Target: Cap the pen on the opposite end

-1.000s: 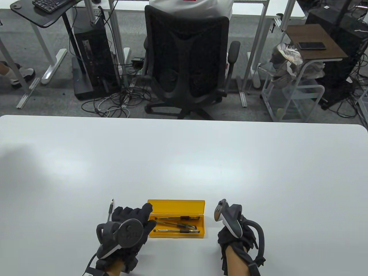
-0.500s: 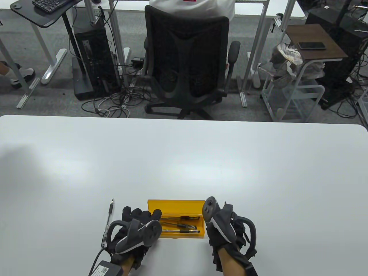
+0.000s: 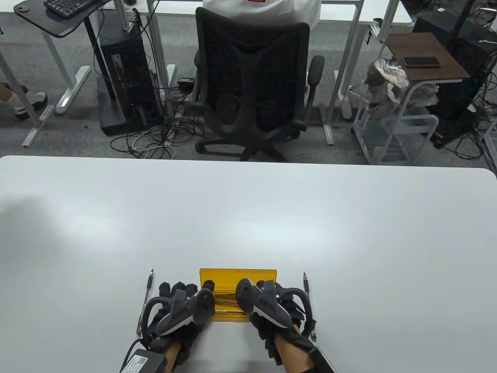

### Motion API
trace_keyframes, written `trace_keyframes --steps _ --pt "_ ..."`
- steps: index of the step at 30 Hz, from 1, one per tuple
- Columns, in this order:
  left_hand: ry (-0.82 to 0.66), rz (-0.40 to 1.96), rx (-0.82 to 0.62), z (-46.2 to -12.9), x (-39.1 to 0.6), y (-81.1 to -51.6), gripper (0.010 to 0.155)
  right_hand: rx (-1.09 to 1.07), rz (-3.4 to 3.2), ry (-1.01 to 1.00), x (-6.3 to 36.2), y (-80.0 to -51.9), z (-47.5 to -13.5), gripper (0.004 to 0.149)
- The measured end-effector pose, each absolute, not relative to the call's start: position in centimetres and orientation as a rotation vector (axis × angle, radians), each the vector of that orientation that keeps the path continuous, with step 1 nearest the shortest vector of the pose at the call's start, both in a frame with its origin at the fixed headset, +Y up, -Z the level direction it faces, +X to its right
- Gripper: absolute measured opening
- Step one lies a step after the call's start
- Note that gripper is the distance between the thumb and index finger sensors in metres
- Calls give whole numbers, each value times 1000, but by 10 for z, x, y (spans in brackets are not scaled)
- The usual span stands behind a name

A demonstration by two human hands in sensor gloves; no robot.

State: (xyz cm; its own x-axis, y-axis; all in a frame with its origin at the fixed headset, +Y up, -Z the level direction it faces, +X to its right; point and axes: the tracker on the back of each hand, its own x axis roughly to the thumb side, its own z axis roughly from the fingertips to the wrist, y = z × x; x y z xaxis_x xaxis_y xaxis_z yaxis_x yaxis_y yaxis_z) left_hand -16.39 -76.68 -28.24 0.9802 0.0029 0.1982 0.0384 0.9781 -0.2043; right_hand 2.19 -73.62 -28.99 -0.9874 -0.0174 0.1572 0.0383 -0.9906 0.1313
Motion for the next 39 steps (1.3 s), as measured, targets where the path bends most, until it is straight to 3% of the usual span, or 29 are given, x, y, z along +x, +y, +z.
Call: trace_keyframes --steps 6,22,28,39 --pt "-196 -30 -208 -283 -163 -767 67 -276 -3032 -384 19 -754 -292 50" --pt "-200 -44 -203 -283 -162 -767 67 -205 -3155 -533 26 -765 -298 45" --pt "-200 -41 -201 -283 -162 -768 67 -233 -3082 -334 21 -760 -293 45" --pt "-208 40 -134 -281 -167 -757 65 -83 -3206 -109 48 -721 -287 44"
